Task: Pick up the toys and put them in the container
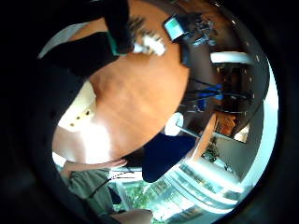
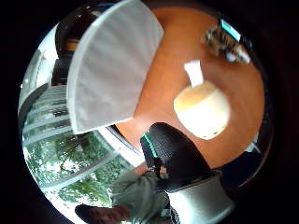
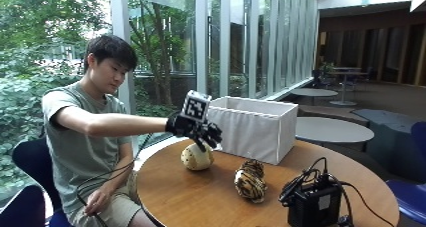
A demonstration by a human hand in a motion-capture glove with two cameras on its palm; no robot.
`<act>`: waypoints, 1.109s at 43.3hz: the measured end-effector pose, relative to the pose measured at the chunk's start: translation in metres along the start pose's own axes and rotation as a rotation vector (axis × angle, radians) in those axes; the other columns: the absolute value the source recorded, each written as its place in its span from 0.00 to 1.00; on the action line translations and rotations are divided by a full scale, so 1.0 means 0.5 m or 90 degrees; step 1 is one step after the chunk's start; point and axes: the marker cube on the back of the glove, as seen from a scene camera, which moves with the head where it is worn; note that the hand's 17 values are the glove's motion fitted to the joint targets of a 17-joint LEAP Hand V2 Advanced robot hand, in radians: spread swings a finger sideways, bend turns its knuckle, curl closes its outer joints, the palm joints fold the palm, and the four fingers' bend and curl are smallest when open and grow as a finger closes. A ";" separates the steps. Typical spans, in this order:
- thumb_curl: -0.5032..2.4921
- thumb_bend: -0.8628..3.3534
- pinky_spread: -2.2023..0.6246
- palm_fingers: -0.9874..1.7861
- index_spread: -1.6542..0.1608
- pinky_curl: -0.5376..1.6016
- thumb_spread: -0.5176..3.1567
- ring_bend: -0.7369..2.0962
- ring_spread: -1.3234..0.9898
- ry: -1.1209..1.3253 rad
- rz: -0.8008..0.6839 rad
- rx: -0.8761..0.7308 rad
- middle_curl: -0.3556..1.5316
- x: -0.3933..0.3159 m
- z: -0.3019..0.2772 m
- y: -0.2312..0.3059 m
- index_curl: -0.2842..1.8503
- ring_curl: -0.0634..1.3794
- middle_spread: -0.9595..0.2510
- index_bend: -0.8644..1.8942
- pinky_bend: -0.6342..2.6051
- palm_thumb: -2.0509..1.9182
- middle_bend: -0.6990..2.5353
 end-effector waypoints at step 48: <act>0.45 0.25 0.67 0.70 0.69 0.47 0.27 0.73 0.41 -0.119 -0.143 0.303 0.64 -0.255 -0.594 0.035 0.42 0.50 0.59 0.62 0.54 0.67 0.56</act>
